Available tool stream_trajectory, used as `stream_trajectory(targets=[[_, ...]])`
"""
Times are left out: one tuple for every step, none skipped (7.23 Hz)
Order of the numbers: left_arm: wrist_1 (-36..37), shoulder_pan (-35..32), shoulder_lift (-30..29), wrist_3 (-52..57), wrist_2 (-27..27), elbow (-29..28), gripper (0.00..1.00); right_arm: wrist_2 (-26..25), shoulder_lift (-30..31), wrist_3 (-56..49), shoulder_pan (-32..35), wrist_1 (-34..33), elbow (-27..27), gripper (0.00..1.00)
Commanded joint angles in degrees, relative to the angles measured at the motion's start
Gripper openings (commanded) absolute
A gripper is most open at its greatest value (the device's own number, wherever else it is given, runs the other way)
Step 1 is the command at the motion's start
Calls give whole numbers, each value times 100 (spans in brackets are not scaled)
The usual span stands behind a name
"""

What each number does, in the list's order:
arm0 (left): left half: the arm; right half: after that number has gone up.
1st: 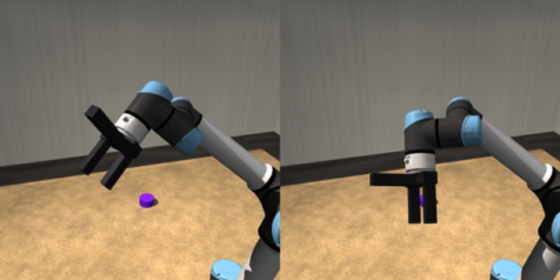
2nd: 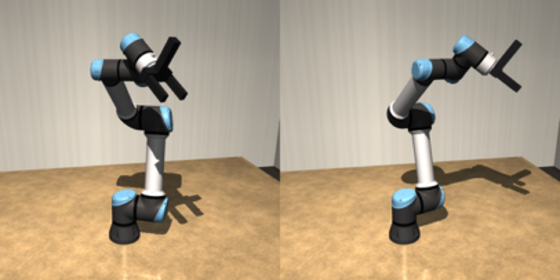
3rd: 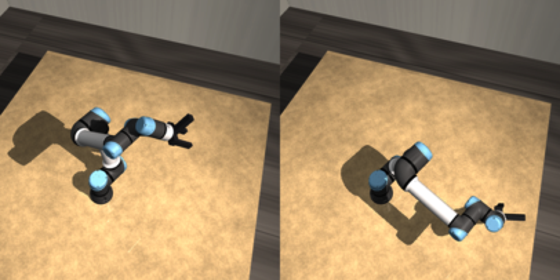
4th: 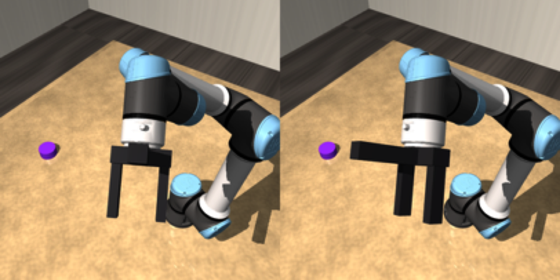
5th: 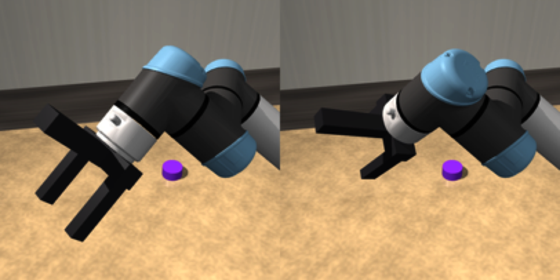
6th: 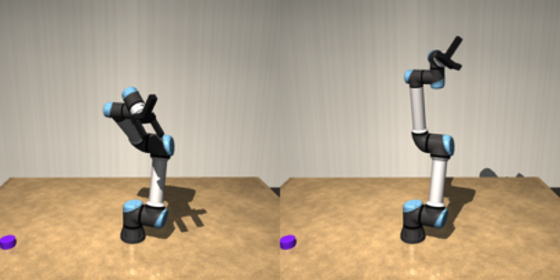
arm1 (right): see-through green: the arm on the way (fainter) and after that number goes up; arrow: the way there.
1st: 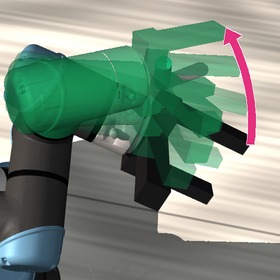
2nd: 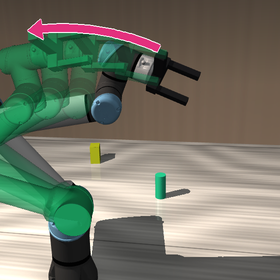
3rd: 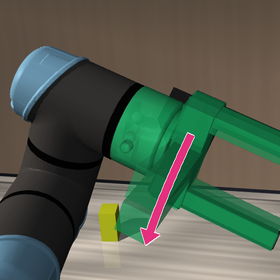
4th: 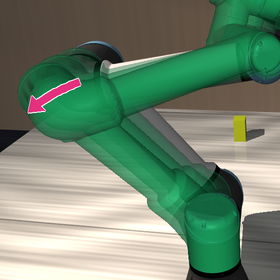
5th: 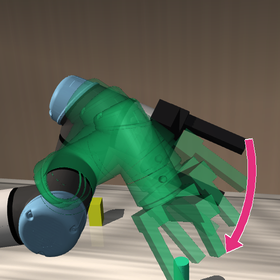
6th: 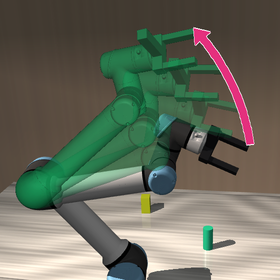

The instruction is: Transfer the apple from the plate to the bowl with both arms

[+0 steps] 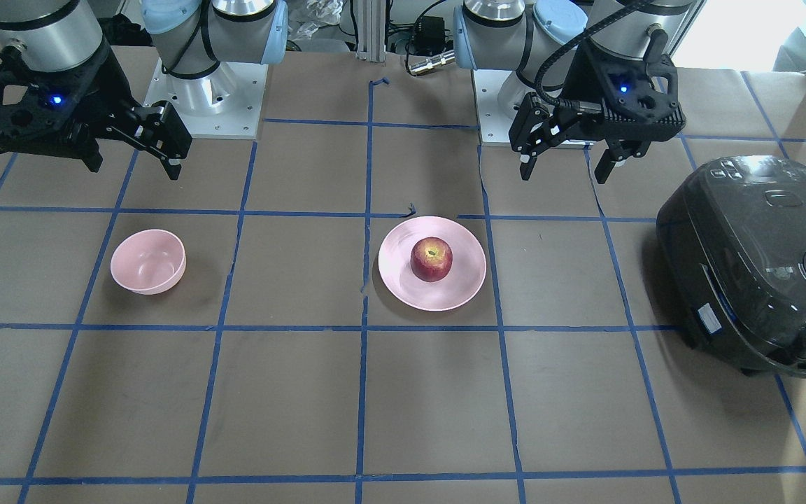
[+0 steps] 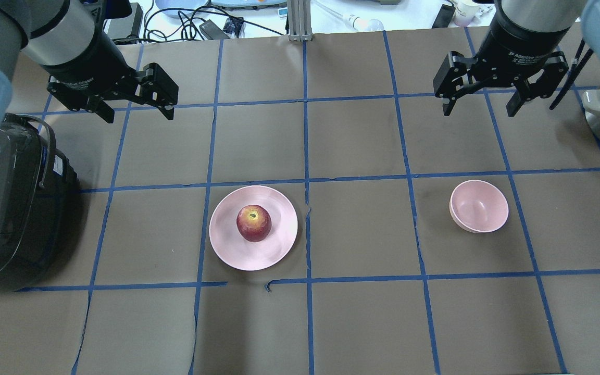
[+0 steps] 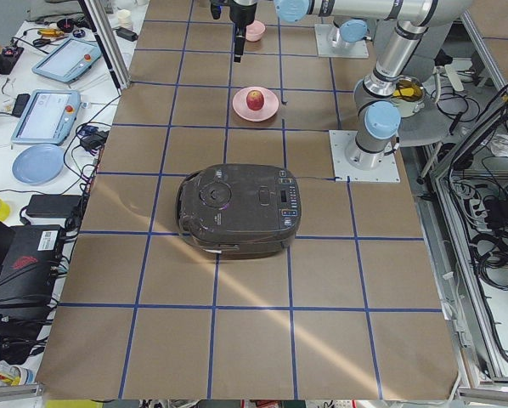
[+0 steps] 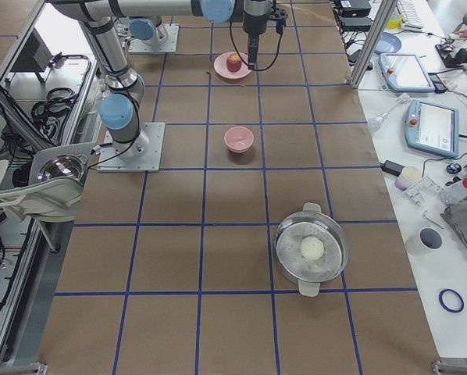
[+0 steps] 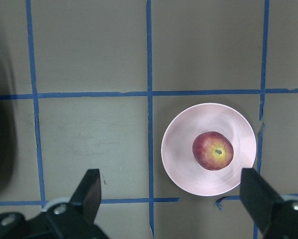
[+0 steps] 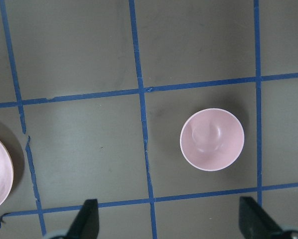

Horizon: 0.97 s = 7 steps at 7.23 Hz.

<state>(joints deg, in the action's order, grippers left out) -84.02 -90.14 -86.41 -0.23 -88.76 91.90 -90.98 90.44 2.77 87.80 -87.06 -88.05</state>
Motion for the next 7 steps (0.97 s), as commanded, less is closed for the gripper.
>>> stream_trajectory(targets=[[-9,5,10,-4,-1,3,100,-42,-9,-22,0,-4,-2,100],[-9,5,2,5,16,3,100,-34,-1,-22,-9,-4,-10,100],[-9,40,2,5,77,-14,100,-16,-9,-22,0,5,-10,100],[-9,14,-7,-4,95,29,100,-59,-18,-22,-9,-3,-10,100],[-18,5,-42,-12,87,-23,100,-86,-27,-22,-9,-4,-10,100],[-26,-4,-68,-65,8,-23,100,-51,-27,-22,-9,-4,-10,100],[-61,5,-77,-65,-1,-32,100,-60,-27,-22,-9,-4,-10,100]])
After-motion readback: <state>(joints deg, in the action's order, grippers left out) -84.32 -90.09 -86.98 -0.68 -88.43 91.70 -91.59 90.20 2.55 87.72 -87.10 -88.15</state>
